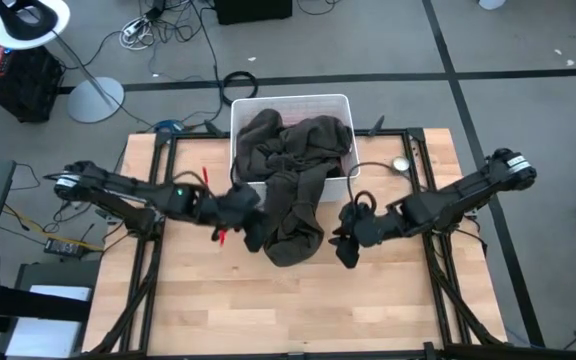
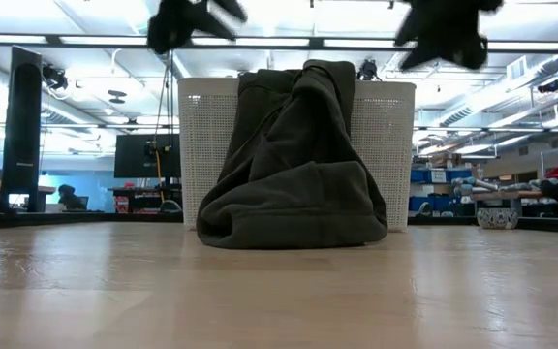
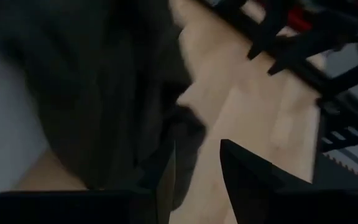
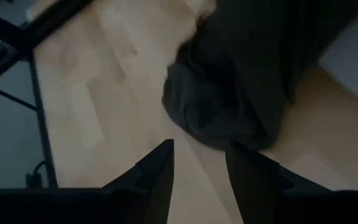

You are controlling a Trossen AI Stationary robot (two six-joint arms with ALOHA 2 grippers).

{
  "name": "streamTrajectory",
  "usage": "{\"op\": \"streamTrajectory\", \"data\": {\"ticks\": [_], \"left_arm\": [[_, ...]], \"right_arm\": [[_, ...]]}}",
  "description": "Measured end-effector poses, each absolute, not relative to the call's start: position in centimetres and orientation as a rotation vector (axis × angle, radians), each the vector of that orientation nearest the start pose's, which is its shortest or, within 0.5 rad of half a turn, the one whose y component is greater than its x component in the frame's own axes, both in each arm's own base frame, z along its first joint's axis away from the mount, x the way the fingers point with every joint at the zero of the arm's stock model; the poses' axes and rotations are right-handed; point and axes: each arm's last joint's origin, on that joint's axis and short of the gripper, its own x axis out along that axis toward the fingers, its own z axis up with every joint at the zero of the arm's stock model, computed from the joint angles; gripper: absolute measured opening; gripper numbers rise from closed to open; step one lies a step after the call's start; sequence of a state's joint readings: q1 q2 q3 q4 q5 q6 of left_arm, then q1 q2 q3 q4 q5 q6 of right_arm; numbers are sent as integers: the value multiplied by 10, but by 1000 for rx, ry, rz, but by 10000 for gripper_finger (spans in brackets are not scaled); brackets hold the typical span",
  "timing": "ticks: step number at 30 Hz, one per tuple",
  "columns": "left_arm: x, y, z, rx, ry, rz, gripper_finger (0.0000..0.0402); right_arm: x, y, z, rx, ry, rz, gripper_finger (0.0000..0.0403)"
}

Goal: Sort clothes
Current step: Put the green hoodie into the white bin

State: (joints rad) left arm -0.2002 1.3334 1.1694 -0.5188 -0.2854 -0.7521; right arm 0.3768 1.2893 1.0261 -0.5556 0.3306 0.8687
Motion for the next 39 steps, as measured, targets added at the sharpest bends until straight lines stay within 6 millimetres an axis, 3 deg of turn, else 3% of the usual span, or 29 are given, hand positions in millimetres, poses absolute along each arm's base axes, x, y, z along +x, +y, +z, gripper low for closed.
{"op": "streamTrajectory", "data": {"ticks": [8,16,25,30,39], "left_arm": [[275,-59,262,-705,559,363,131],[260,-56,209,-885,586,440,131],[250,-51,184,-838,599,437,131],[252,-52,179,-712,642,375,131],[263,-55,159,-671,695,346,131]], "right_arm": [[243,84,224,706,675,-359,155],[236,75,193,771,629,-385,220],[240,56,183,672,525,-437,283],[258,53,170,614,510,-354,278],[276,48,133,618,592,-341,244]]}}
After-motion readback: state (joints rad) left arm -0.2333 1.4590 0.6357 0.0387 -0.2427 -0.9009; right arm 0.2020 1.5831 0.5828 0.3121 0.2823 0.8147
